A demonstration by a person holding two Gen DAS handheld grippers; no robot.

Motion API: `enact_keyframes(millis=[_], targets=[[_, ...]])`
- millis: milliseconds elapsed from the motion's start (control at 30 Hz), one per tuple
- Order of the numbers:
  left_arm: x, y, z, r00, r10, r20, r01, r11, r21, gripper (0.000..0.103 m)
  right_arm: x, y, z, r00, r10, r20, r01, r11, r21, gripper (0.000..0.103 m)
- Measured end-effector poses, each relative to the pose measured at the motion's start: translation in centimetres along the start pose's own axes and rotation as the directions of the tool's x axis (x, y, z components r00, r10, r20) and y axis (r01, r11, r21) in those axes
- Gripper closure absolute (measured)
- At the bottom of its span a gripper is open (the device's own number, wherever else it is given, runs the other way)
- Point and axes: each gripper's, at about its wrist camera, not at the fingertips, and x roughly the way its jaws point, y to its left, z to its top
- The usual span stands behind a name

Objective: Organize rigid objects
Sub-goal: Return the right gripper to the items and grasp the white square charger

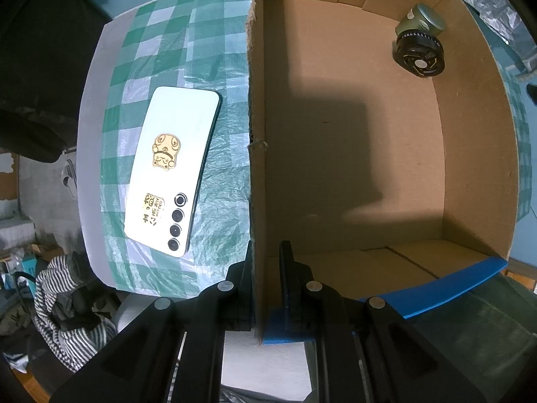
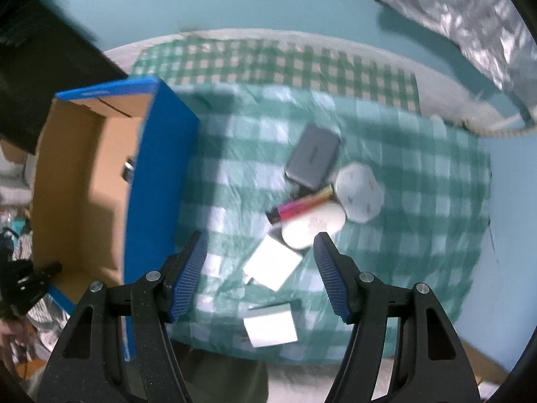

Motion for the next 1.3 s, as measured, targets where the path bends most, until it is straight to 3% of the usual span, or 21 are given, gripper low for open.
enact_keyframes(millis=[300,500,867,967,1100,1300], targets=[[-0.1,-0.2,-0.1,1.0,0.002,0.001,-0.002,1.0,0.008,0.092,5.8,-2.3,-2.1,0.995,-0.019,-0.095,0.031,0.991,0.133,0.037],[-0.2,-0.4,-0.1,1.0,0.003,0.001,-0.003,1.0,0.011,0.092,8.1,-3.3,-3.0,0.995,0.004,-0.101,0.022,0.968,0.249,0.037],[-0.4,-0.6,-0.1,1.0,0.006,-0.001,-0.006,1.0,0.022,0.092,10.7,-4.0,-3.4,0.992,0.012,-0.129,0.034,0.935,0.353,0.037],[-0.5,-0.6,-0.1,1.0,0.006,-0.001,-0.006,1.0,0.023,0.092,11.4,-4.1,-3.9,0.991,0.007,-0.133,0.041,0.934,0.354,0.039],[-0.5,-0.6,-0.2,1.0,0.004,0.0,-0.004,1.0,0.025,0.092,11.3,-3.3,-3.9,0.992,-0.015,-0.126,0.054,0.947,0.316,0.051],[-0.3,-0.5,-0.3,1.0,0.003,-0.006,-0.003,1.0,0.025,0.092,11.4,-1.2,-4.0,0.99,-0.059,-0.128,0.084,0.975,0.207,0.053]])
